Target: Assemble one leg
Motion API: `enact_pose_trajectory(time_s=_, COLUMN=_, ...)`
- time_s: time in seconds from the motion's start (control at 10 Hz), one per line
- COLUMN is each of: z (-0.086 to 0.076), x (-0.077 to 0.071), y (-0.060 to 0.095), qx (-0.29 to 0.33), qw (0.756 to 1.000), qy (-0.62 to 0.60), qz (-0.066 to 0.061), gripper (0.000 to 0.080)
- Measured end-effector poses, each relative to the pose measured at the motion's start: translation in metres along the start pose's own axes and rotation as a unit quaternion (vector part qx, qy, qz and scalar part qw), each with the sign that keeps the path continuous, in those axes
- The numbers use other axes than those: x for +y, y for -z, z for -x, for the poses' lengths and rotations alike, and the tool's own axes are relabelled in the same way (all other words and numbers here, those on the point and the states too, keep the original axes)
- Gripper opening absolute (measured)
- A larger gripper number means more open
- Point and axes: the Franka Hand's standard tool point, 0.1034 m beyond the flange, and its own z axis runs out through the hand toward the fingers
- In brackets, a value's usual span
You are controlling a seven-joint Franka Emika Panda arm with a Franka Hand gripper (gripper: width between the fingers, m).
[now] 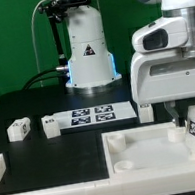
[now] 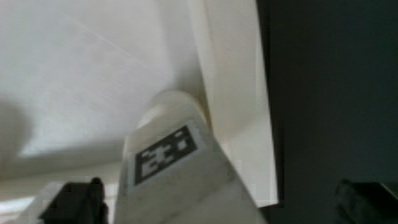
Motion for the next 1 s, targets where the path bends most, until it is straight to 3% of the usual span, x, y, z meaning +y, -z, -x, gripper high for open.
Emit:
enact_pose_trajectory(time_s=0.3, z=-0.0013, x=0.0054, y=0.0002, qx=0.0, qw=0.983, qy=0.183, qz=0.004, gripper=0.0649)
enact_pose_trajectory(time_s=0.6, z=-0.0013, x=0.0054, y=0.0002, qx=0.0, qw=0.981, qy=0.194, qz=0.004, gripper=0.0618)
enact_pose_trajectory(time_s=0.7, z=-0.0013, x=0.0054, y=0.0002, qx=0.0, qw=0.981, qy=0.194, qz=0.004, gripper=0.044)
enact_pose_trajectory(time_s=0.8, z=-0.0013, x=0.0056, y=0.0003, qx=0.0, qw=0.981, qy=0.194, qz=0.004, gripper=0.044)
enact_pose_trajectory(time_s=0.9, z=-0.0016, x=0.0075, y=0.0002, qx=0.0, qw=0.981, qy=0.193, qz=0.004, gripper=0.0294)
enact_pose_trajectory(time_s=1.0, z=-0.0016, x=0.0076, y=0.0002, qx=0.0, qw=0.981, qy=0.193, qz=0.004, gripper=0.0294)
